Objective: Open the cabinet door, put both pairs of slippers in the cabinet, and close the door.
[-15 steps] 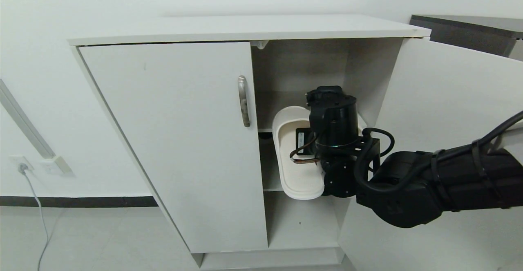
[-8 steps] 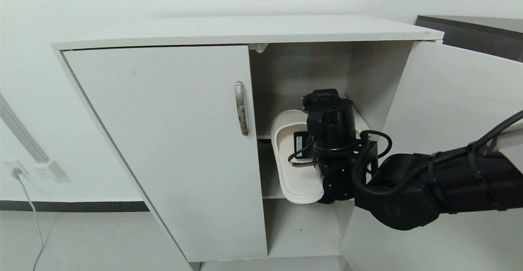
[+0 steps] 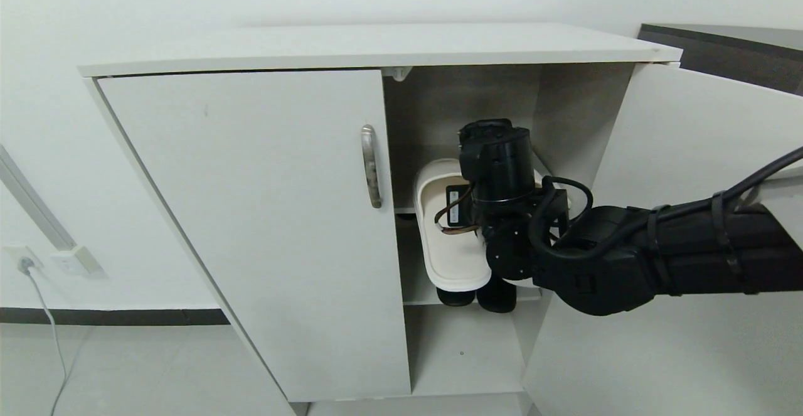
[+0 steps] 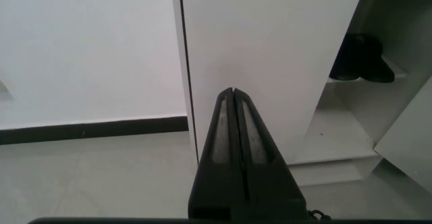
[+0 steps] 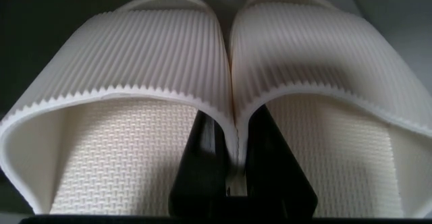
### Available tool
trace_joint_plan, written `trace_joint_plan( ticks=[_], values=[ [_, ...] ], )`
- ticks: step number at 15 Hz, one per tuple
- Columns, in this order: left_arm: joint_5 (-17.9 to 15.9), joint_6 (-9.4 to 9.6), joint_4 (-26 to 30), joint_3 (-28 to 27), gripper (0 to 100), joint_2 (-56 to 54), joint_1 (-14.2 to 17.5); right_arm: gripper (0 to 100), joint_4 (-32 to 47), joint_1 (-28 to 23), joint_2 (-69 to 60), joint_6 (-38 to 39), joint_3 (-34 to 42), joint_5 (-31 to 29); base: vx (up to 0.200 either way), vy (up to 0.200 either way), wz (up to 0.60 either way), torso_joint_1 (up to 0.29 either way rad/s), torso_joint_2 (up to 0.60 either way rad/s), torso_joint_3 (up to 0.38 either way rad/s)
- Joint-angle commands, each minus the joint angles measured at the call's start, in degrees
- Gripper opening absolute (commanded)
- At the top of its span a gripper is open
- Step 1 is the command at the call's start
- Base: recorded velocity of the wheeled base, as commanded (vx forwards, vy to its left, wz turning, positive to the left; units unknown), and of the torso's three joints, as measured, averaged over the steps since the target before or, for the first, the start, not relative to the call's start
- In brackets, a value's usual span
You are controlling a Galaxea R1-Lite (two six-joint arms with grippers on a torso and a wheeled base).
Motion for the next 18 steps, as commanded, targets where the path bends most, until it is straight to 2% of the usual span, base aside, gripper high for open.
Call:
trace_joint_plan(
  ticks=[1, 3, 10, 14, 15, 18],
  values=[
    [0.0, 0.04, 0.1, 0.0, 0, 0.0, 0.0, 0, 0.0, -0.1, 0.2, 0.1, 0.0, 0.0, 0.2, 0.0, 0.0, 0.002, 0.0, 0.002],
    [0.0, 0.04, 0.0, 0.0, 0, 0.0, 0.0, 0, 0.0, -0.1, 0.1, 0.1, 0.0, 0.0, 0.2, 0.0, 0.0, -0.005, 0.0, 0.005],
    [0.0, 0.04, 0.0, 0.0, 0, 0.1, 0.0, 0, 0.0, -0.2, 0.3, -0.1, 1.2, 0.1, 0.0, 0.0, 0.0, 0.0, 0.0, 0.0],
    [0.0, 0.04, 0.0, 0.0, 0, 0.0, 0.0, 0, 2.9, -2.5, 3.1, -0.4, -4.6, 1.3, 0.0, 0.0, 0.0, 0.0, 0.0, 0.0],
    [0.0, 0.04, 0.0, 0.0, 0, 0.0, 0.0, 0, 6.5, -3.7, 4.5, -0.1, -8.6, 2.7, 0.0, 0.0, 0.0, 0.0, 0.0, 0.0],
    [0.0, -0.05, 0.0, 0.0, 0, 0.0, 0.0, 0, 9.1, -5.2, 7.2, -0.1, -15.1, 4.6, 0.0, 0.0, 0.0, 0.0, 0.0, 0.0]
  ],
)
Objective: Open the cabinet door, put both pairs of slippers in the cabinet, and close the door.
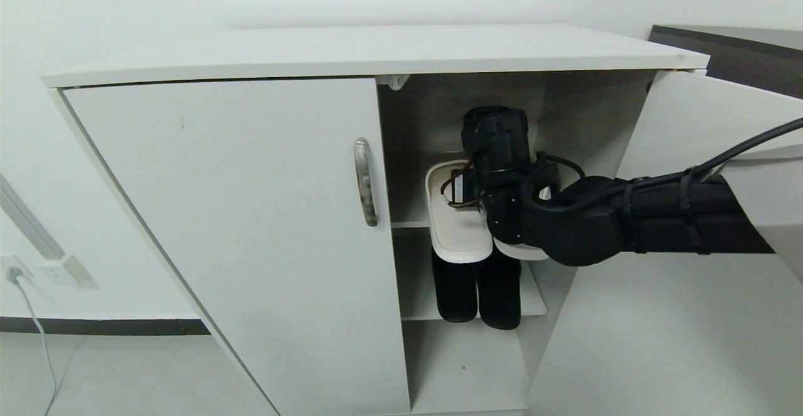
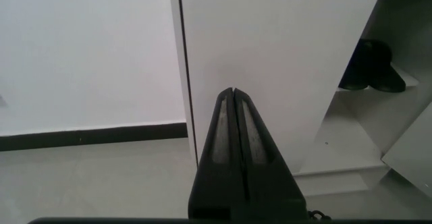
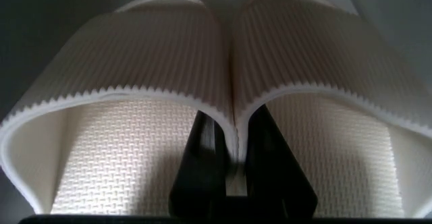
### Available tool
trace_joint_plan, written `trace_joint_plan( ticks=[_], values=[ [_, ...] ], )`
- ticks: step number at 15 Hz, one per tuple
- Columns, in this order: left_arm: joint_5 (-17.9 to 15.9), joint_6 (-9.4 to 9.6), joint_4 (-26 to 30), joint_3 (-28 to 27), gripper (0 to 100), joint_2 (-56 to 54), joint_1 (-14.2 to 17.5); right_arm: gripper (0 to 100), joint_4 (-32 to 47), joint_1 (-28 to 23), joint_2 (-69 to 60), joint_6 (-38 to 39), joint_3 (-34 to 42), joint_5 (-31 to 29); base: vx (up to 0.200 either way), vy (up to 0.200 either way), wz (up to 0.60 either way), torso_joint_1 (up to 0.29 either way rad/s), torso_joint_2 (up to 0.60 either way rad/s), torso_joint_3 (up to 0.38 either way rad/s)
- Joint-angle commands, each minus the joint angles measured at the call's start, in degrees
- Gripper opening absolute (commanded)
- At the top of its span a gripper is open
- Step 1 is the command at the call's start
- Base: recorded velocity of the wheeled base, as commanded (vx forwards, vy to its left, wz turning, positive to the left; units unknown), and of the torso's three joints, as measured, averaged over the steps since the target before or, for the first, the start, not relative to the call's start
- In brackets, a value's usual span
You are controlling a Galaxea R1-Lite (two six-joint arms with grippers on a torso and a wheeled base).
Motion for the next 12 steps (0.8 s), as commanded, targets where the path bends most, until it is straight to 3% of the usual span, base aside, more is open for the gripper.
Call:
trace_joint_plan(
  ticks=[1, 7, 12],
  values=[
    [0.0, 0.0, 0.0, 0.0, 0, 0.0, 0.0, 0, 1.3, -1.1, 2.7, 0.0, -4.1, 0.7, 0.0, 0.0, 0.0, 0.0, 0.0, 0.0],
    [0.0, -0.09, 0.0, 0.0, 0, 0.0, 0.0, 0, 7.1, -3.3, 6.8, 0.0, -15.4, 2.6, 0.0, 0.0, 0.0, 0.0, 0.0, 0.0],
    [0.0, -0.09, 0.0, 0.0, 0, 0.0, 0.0, 0, 8.6, -4.2, 8.2, 0.2, -17.5, 2.6, 0.0, 0.0, 0.0, 0.0, 0.0, 0.0]
  ],
)
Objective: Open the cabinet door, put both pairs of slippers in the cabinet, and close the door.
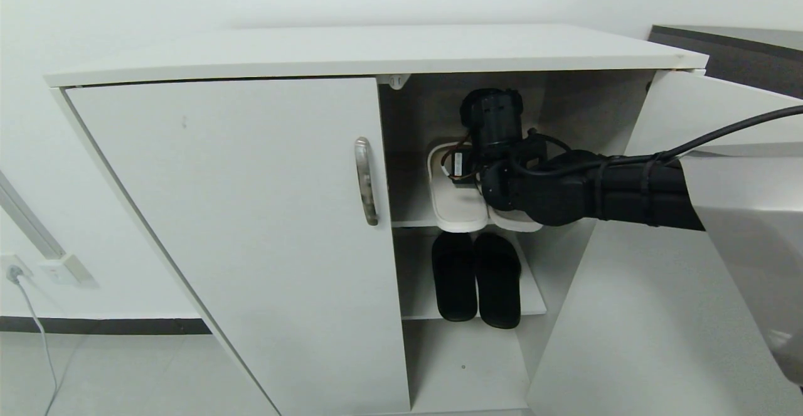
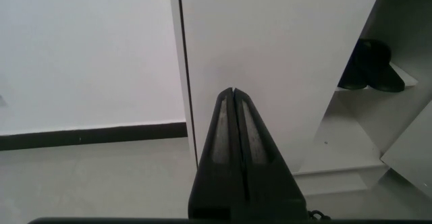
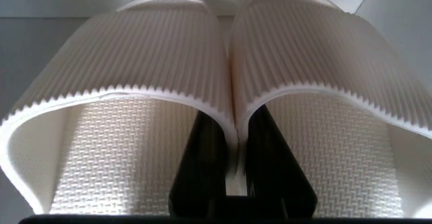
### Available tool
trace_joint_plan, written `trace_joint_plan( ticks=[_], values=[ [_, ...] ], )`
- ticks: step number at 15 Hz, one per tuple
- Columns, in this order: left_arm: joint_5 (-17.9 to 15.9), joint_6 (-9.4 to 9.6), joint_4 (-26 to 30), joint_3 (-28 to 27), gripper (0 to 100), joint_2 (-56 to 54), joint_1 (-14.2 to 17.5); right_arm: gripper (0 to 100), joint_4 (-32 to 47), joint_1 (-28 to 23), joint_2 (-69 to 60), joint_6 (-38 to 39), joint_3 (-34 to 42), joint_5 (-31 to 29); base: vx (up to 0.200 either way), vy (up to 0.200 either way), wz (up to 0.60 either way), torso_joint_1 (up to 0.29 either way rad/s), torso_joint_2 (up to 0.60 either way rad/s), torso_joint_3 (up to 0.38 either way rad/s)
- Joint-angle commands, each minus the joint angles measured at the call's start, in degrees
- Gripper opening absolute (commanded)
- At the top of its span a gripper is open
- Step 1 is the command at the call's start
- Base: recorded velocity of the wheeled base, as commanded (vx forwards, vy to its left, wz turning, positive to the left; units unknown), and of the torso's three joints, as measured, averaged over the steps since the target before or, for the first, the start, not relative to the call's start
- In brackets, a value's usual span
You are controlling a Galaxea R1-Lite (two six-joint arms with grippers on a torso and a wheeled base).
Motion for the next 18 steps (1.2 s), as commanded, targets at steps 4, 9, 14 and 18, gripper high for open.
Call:
trace_joint_plan(
  ticks=[4, 9, 14, 18],
  values=[
    [0.2, -0.01, 0.0, 0.0, 0, 0.0, 0.0, 0, 0.1, 0.0, 0.9, 0.3, 0.0, 0.0, 0.0, 0.0, 0.0, 0.0, 0.0, 0.0],
    [0.6, -0.36, 0.0, 0.0, 0, 0.0, 0.0, 0, 0.9, 0.0, 1.0, 0.8, 0.0, 0.0, 0.0, 0.0, 0.0, 0.0, 0.0, 0.0],
    [0.6, -0.36, 0.0, 0.0, 0, 0.0, 0.0, 100, 1.9, 0.5, -0.2, 0.8, 1.0, -0.1, 0.0, 0.0, 0.0, 0.0, 0.0, 0.0],
    [0.6, -0.36, 0.0, 0.0, 0, 0.0, 0.0, 100, 1.5, 2.4, -5.0, 2.4, 8.1, -0.4, 0.0, 0.0, 0.0, 0.0, 0.0, 0.0]
  ],
)
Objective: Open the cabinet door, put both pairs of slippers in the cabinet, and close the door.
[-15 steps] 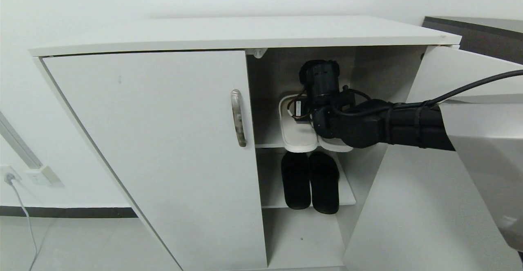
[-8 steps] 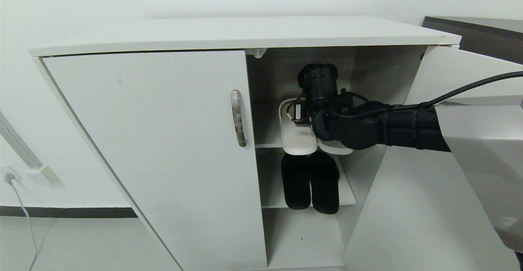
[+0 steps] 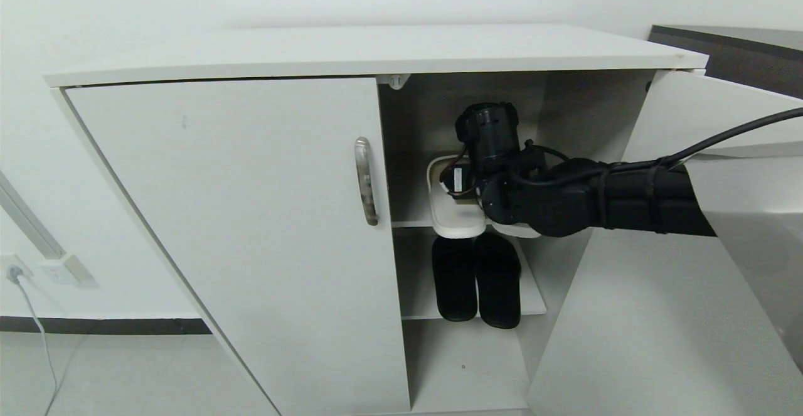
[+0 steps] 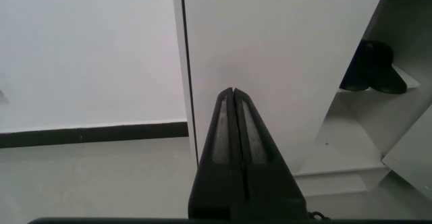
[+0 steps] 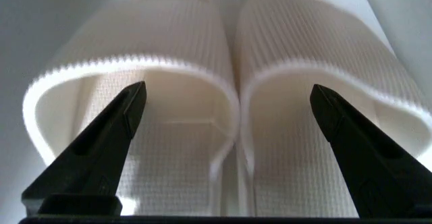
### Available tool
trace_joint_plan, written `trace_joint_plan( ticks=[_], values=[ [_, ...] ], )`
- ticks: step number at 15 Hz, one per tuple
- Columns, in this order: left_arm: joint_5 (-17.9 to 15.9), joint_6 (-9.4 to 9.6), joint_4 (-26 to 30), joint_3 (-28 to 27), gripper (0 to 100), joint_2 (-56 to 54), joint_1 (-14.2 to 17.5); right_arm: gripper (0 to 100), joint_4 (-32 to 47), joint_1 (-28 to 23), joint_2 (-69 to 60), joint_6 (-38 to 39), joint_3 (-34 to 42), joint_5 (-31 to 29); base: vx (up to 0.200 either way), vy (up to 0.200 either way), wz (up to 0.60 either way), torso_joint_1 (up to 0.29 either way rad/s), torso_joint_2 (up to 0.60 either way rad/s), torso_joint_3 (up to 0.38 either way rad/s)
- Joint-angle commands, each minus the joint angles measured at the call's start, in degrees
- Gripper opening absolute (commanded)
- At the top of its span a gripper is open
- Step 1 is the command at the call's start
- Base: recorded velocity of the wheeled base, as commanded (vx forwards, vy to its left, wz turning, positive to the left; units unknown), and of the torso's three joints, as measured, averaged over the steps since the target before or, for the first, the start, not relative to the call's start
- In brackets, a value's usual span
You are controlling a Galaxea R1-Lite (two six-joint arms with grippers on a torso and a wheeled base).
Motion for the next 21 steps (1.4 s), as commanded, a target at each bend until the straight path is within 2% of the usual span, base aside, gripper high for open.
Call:
trace_joint_plan(
  ticks=[1, 4, 7, 12, 17, 18, 21],
  values=[
    [0.0, 0.0, 0.0, 0.0, 0, 0.0, 0.0, 100, -0.2, 1.3, -3.8, 0.7, 3.7, -0.1, 0.0, 0.0, 0.0, 0.0, 0.0, 0.0],
    [0.0, -0.09, 0.0, 0.0, 0, 0.0, 0.0, 100, -0.5, 4.1, -9.3, 1.9, 11.0, -0.1, 0.0, 0.0, 0.0, 0.0, 0.0, 0.0],
    [0.0, -0.09, 0.0, 0.0, 0, 0.0, 0.0, 100, -4.4, 6.5, -14.3, 1.9, 19.4, -0.1, 0.0, 0.0, 0.0, 0.0, 0.0, 0.0],
    [0.0, -0.09, 0.0, 0.0, 0, 0.0, 0.0, 100, -17.0, 9.9, -21.3, 1.4, 36.7, 0.4, 0.0, 0.0, 0.0, 0.0, 0.0, 0.0],
    [0.0, -0.09, 0.0, 0.0, 0, 0.0, 0.0, 100, -24.5, 10.9, -25.1, 1.4, 46.9, 3.8, 0.0, 0.0, 0.0, 0.0, 0.0, 0.0],
    [0.0, 0.0, 0.0, 0.0, 0, 0.0, 0.0, 0, -26.4, 11.8, -25.6, 1.2, 48.7, 3.8, 0.0, 0.0, 0.0, 0.0, 0.0, 0.0],
    [-0.1, -0.09, 0.0, 0.0, 0, 0.0, 0.0, 0, -28.2, 14.5, -25.6, 1.0, 50.0, 3.6, 0.0, 0.0, 0.0, 0.0, 0.0, 0.0]
  ],
)
